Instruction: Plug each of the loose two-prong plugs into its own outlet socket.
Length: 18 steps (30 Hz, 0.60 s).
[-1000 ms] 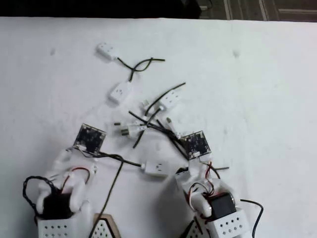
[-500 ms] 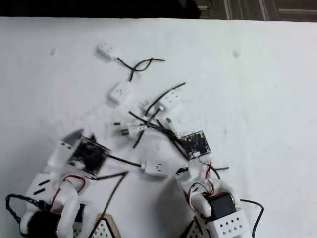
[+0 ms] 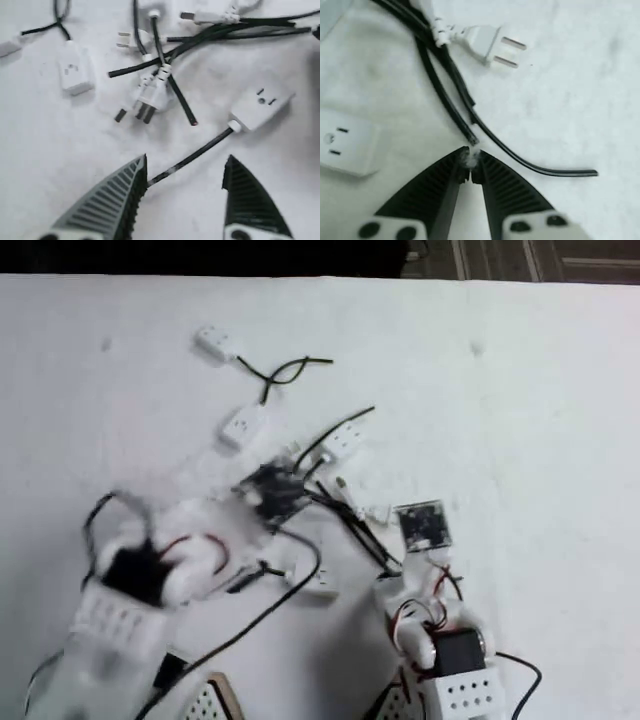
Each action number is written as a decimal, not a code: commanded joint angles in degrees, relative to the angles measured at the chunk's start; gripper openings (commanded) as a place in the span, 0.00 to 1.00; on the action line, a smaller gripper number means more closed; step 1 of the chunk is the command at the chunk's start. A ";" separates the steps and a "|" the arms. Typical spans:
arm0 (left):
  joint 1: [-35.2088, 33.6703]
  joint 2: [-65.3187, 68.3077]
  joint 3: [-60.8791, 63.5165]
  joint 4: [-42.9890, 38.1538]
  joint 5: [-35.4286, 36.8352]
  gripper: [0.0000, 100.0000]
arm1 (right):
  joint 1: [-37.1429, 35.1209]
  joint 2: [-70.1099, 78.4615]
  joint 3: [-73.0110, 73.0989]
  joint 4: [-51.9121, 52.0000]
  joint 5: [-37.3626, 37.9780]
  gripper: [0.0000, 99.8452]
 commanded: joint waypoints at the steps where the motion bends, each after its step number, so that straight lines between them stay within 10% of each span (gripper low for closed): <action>1: 5.76 14.55 -5.54 -2.37 -2.02 0.30 | 7.60 -0.22 -2.02 -2.77 0.00 0.02; 18: 16.57 45.67 -6.15 -22.77 -4.66 0.30 | 15.08 -0.22 -1.76 -7.78 0.09 0.02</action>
